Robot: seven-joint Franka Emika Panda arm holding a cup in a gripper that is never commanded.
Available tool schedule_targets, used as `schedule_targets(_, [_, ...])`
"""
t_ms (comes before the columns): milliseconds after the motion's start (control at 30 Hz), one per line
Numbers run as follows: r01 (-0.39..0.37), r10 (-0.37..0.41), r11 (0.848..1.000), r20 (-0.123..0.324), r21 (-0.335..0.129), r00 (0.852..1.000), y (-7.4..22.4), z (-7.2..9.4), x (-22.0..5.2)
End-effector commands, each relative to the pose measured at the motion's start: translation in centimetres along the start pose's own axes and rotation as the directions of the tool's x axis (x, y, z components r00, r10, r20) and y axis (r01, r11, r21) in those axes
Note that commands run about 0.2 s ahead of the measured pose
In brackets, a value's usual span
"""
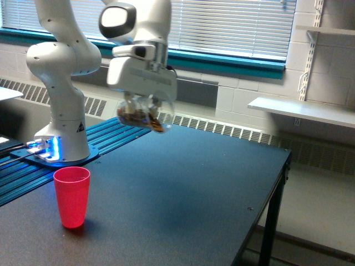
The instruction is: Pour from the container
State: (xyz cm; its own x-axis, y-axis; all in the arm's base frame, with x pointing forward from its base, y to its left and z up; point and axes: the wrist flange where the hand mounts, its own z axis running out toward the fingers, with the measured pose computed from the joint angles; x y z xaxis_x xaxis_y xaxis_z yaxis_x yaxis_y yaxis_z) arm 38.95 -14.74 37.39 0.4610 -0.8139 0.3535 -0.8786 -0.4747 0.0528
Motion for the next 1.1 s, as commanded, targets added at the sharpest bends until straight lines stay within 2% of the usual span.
schedule_targets(33, [-0.121, 0.122, 0.992, 0.005, -0.032, 0.993, 2.5, 0.1, -0.9])
schedule_targets(300, [-0.223, 0.224, 0.973, 0.018, -0.064, 0.974, 5.4, 0.5, -2.0])
schedule_targets(533, [-0.32, 0.323, 0.944, 0.031, -0.078, 0.946, 7.4, 1.1, -2.5])
schedule_targets(1100, [-0.396, 0.403, 0.911, 0.044, -0.118, 0.914, 11.5, 2.6, -3.3])
